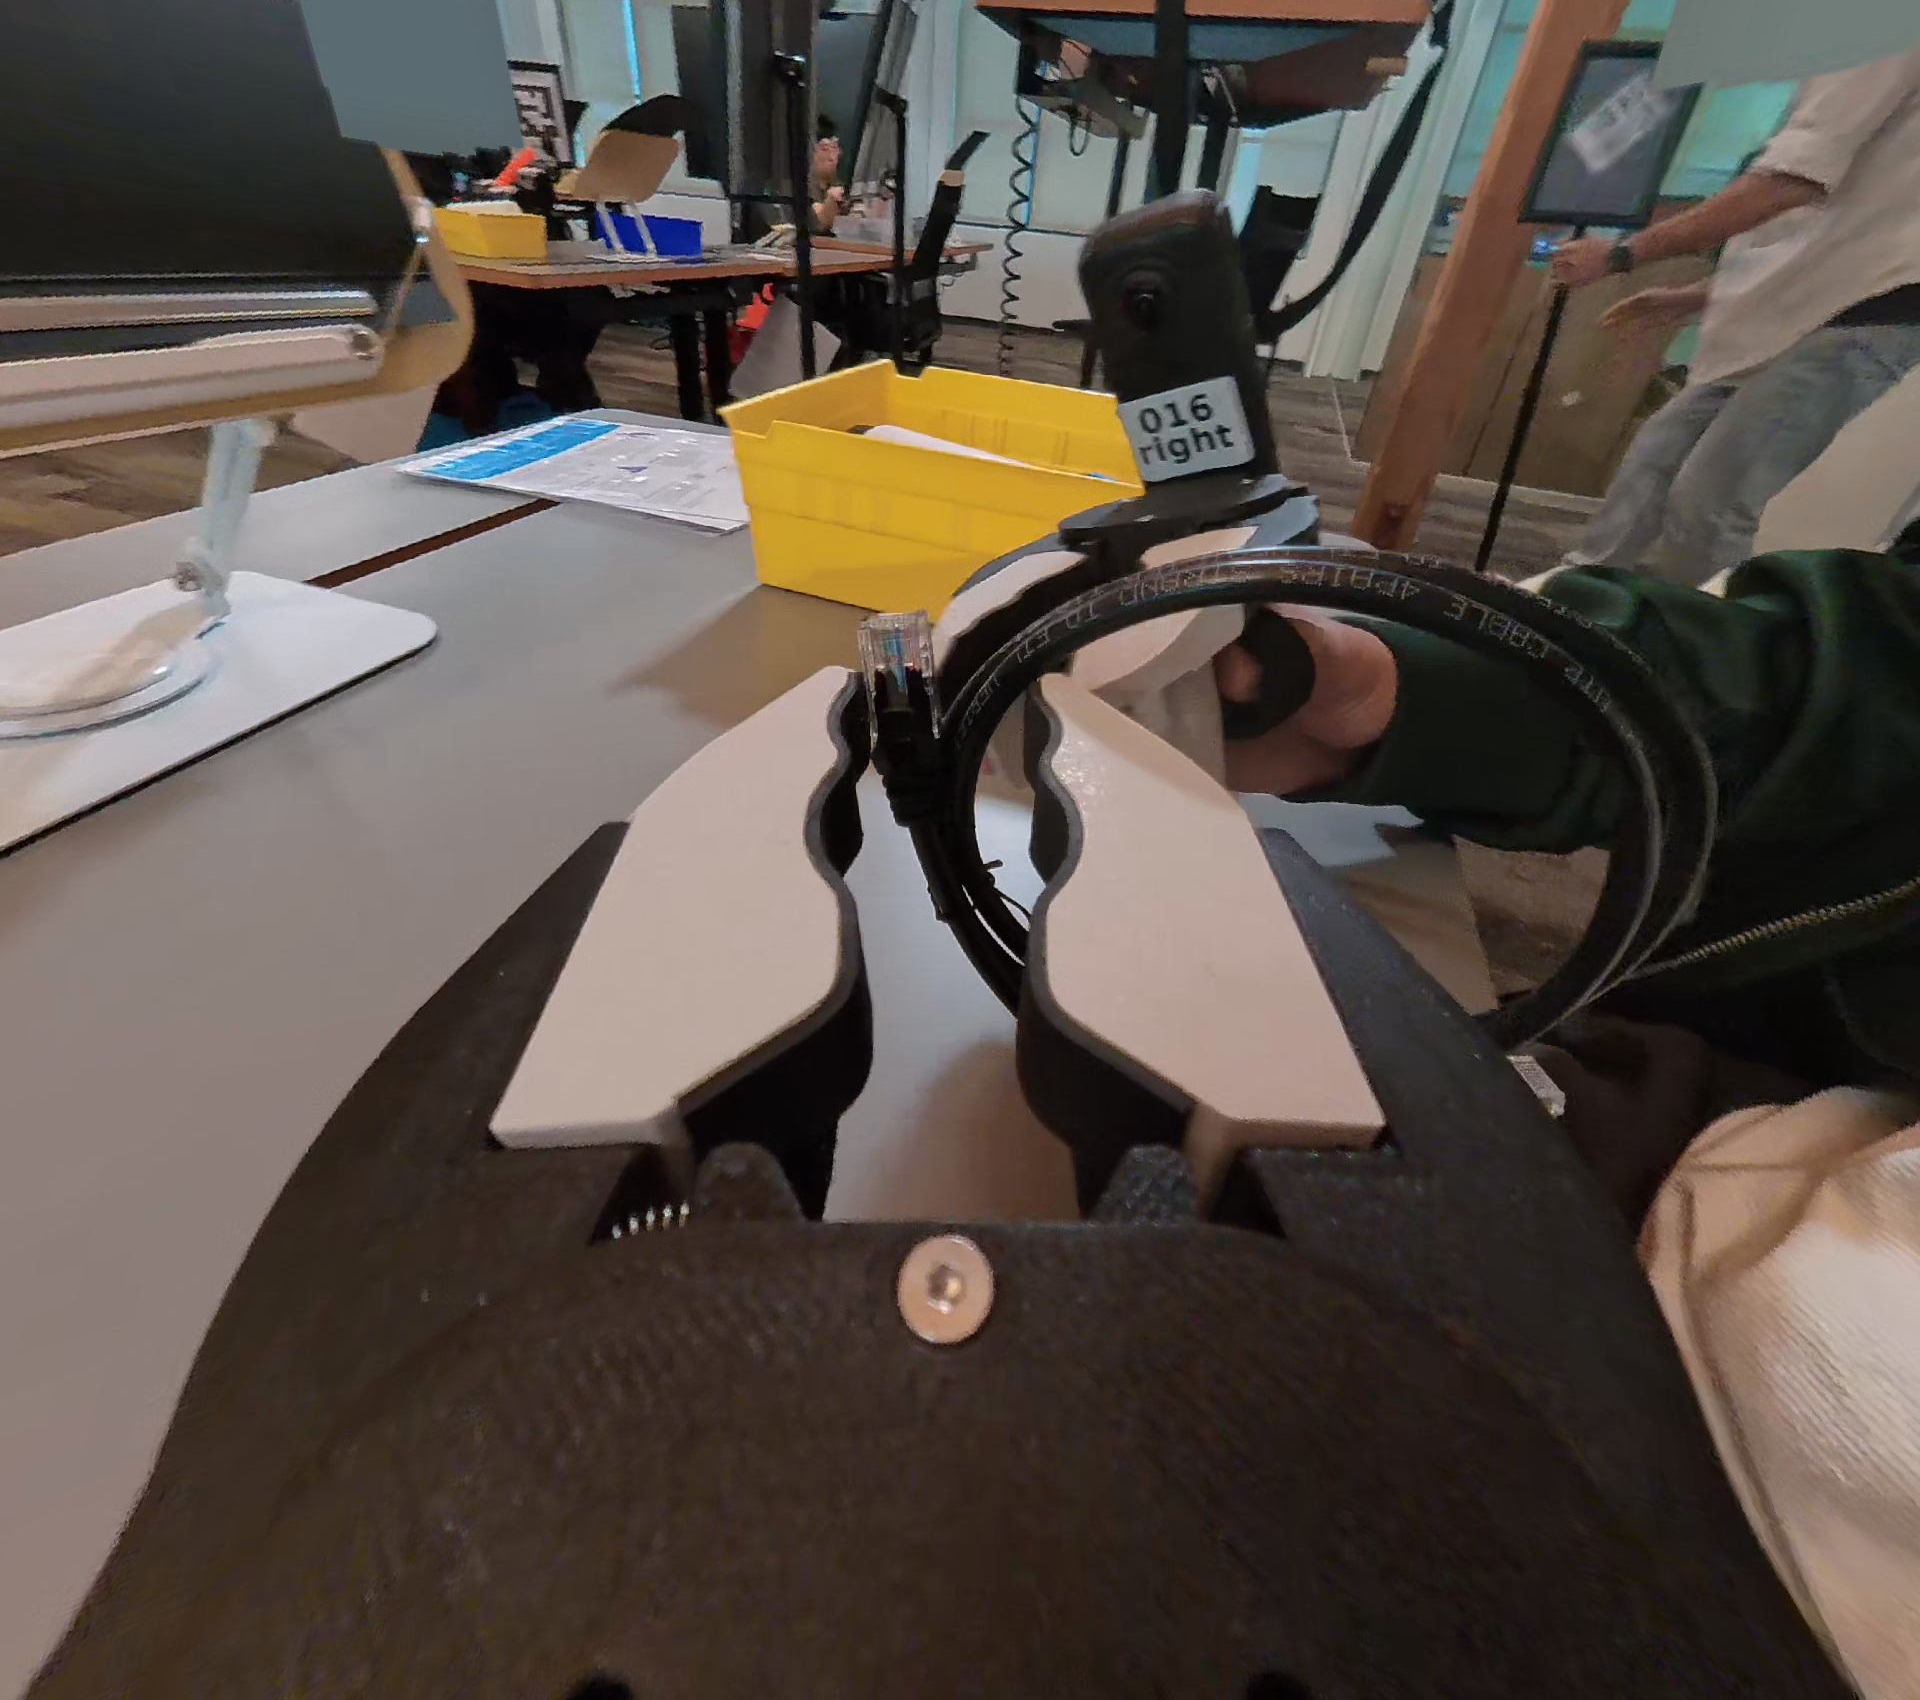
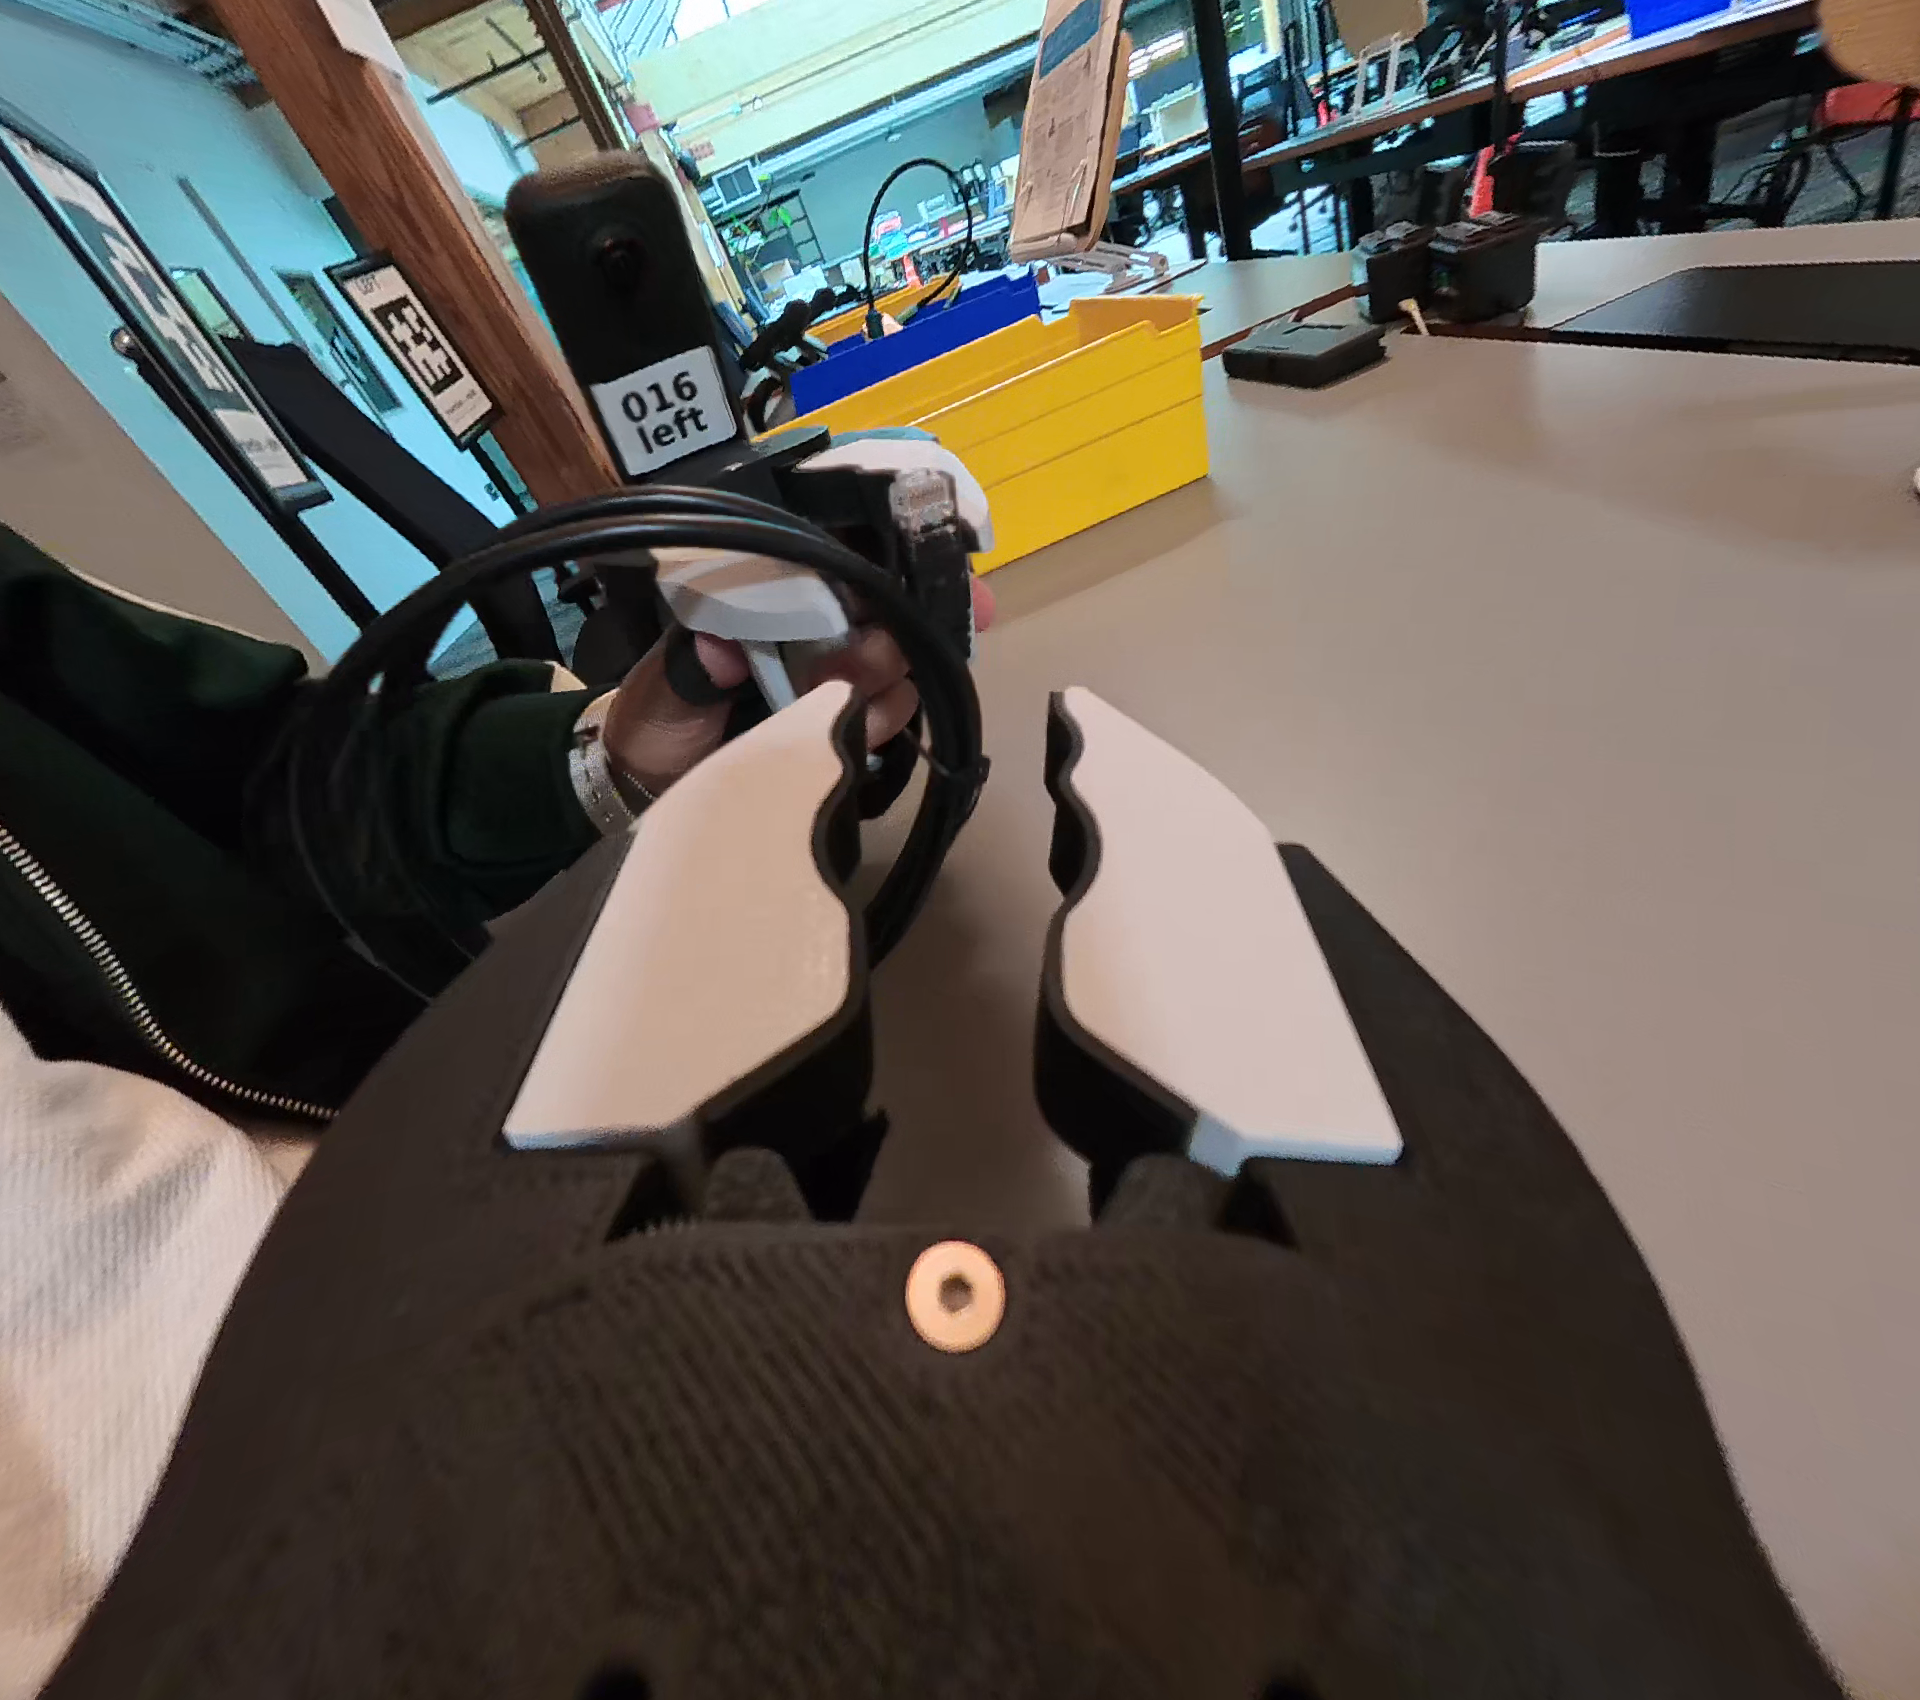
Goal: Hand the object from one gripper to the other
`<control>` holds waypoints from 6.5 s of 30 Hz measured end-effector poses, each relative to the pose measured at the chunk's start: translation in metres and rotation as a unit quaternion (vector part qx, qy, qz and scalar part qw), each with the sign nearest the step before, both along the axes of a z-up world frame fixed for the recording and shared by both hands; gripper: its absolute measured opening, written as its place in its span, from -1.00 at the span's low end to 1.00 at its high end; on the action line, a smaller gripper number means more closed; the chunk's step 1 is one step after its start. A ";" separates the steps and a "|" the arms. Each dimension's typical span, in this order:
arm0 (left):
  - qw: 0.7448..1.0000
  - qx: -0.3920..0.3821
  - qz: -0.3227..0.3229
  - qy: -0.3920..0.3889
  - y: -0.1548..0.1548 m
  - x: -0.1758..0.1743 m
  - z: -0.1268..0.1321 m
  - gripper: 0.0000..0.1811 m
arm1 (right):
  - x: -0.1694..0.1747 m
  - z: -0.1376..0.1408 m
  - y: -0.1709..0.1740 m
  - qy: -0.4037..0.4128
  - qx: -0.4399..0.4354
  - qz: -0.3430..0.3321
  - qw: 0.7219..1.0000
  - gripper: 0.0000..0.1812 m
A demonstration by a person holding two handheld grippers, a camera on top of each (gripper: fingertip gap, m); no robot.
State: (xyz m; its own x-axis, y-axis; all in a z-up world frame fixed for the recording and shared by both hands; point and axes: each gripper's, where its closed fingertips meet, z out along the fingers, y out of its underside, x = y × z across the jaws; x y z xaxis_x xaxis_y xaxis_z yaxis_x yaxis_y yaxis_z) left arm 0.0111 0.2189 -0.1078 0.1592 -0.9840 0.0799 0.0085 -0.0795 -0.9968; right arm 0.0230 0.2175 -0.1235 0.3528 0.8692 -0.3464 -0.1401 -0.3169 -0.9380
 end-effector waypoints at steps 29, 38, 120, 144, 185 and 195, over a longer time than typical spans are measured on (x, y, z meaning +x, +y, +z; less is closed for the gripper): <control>0.953 0.124 0.244 0.130 0.056 -0.041 -0.011 -0.66 | -0.032 -0.011 -0.013 -0.204 0.037 -0.105 0.973 -0.89; 0.977 0.014 0.211 -0.006 0.063 -0.049 0.001 -0.34 | -0.006 0.013 -0.005 -0.067 -0.020 -0.093 0.993 -0.93; 0.858 -0.364 -0.107 -0.345 0.012 -0.012 0.018 -0.81 | -0.046 -0.028 -0.013 -0.240 0.120 -0.087 0.959 -0.65; 0.885 -0.333 -0.161 -0.284 0.011 -0.016 0.020 -0.68 | -0.010 0.019 -0.013 -0.015 0.070 -0.043 0.997 -0.94; 0.935 -0.263 -0.216 -0.102 -0.027 0.004 0.002 -0.86 | -0.013 -0.013 -0.023 -0.099 0.074 0.058 0.991 -0.53; 0.971 -0.144 -0.171 -0.079 -0.029 0.009 -0.001 -0.88 | 0.012 0.030 -0.002 0.148 -0.045 0.005 0.988 -0.50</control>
